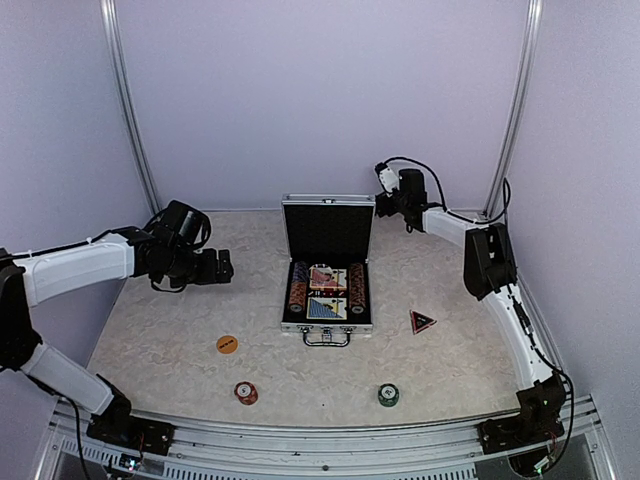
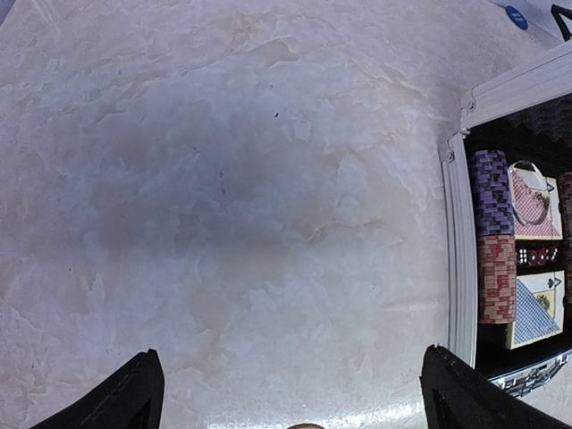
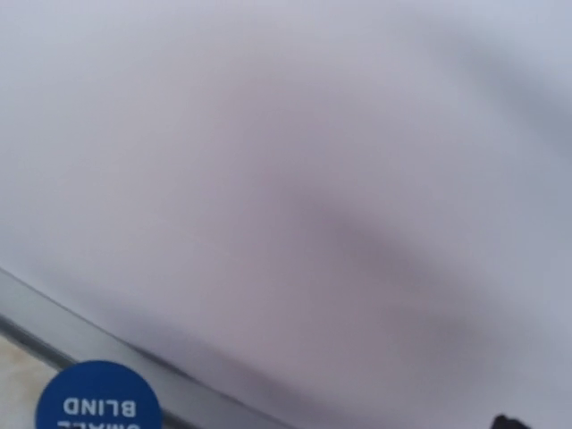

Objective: Pack up texas hold em set

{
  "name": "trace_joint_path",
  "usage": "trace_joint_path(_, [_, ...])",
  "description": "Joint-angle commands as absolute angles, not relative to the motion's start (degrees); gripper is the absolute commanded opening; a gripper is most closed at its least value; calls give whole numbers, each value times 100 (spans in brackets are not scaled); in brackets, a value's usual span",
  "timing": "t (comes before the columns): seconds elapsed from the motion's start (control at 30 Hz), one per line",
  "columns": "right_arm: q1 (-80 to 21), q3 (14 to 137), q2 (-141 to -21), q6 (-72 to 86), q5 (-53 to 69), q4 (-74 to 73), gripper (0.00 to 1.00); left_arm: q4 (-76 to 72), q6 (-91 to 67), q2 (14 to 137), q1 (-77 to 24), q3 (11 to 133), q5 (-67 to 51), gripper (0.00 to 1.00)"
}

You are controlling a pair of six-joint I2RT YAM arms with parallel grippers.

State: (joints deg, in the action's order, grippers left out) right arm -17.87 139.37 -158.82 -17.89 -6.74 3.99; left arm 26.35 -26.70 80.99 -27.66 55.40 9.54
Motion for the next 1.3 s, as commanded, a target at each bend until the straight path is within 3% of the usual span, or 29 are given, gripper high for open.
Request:
trace_joint_path(0.0, [-1877,13761,-16144,-3364,-807,877,99,2854,-2596,8160,-2734,5858,1096,99])
trace_joint_path(0.7, [-1814,13104,-16143,-6073,-170,833,95,3299,-2514,8398,-2731,6169,1335,99])
trace_joint_path(1.1, [-1579,12856,-15845,-7538,354,61,100,3350,-2496,8418,-2725,6126,1429,99])
trace_joint_path(1.27, [-1491,12483,-15578,-8237,575,-68,92,3363,-2487,8428,-2729,6143,1423,99])
